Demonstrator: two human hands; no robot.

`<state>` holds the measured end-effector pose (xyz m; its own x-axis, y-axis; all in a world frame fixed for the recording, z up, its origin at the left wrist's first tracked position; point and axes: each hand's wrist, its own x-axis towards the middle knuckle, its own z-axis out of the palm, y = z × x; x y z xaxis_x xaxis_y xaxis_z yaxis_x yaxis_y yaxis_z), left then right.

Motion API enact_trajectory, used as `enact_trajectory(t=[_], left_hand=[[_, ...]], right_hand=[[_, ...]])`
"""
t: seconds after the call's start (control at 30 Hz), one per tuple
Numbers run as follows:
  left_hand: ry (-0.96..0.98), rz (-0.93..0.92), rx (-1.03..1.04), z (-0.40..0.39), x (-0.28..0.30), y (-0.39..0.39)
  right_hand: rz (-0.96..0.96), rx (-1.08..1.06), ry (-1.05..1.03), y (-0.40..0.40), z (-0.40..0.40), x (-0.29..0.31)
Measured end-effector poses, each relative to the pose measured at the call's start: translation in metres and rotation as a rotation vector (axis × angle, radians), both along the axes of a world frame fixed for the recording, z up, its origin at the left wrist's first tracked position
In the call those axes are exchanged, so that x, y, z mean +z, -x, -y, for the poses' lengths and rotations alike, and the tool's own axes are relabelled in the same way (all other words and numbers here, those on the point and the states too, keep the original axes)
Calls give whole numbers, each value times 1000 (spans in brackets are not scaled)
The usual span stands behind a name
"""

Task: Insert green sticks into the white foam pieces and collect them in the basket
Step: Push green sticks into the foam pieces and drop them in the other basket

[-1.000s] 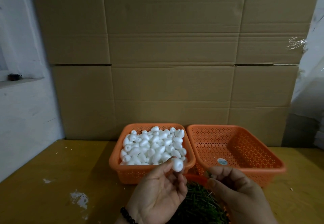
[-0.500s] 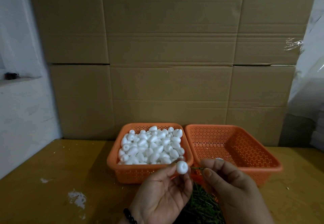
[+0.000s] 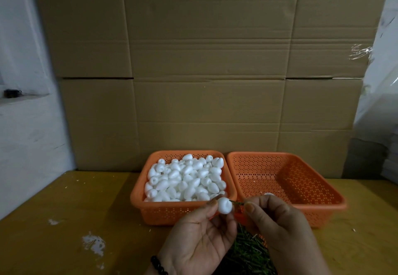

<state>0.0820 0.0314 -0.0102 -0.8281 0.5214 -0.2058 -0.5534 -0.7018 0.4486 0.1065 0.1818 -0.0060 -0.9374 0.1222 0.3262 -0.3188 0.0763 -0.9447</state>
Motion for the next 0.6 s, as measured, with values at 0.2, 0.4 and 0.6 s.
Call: enact_trajectory(t=[0.2,0.4,0.6], left_hand=[[-12,-18,9,1,0,-1],[6,-70,24,1,0,-1],[92,-167,52,-2,2,-4]], right_hand=[[-40,-113,-206,-5,1,2],[-218,-308,-592,-8,2,4],[-323,-323,-719,-9,2,4]])
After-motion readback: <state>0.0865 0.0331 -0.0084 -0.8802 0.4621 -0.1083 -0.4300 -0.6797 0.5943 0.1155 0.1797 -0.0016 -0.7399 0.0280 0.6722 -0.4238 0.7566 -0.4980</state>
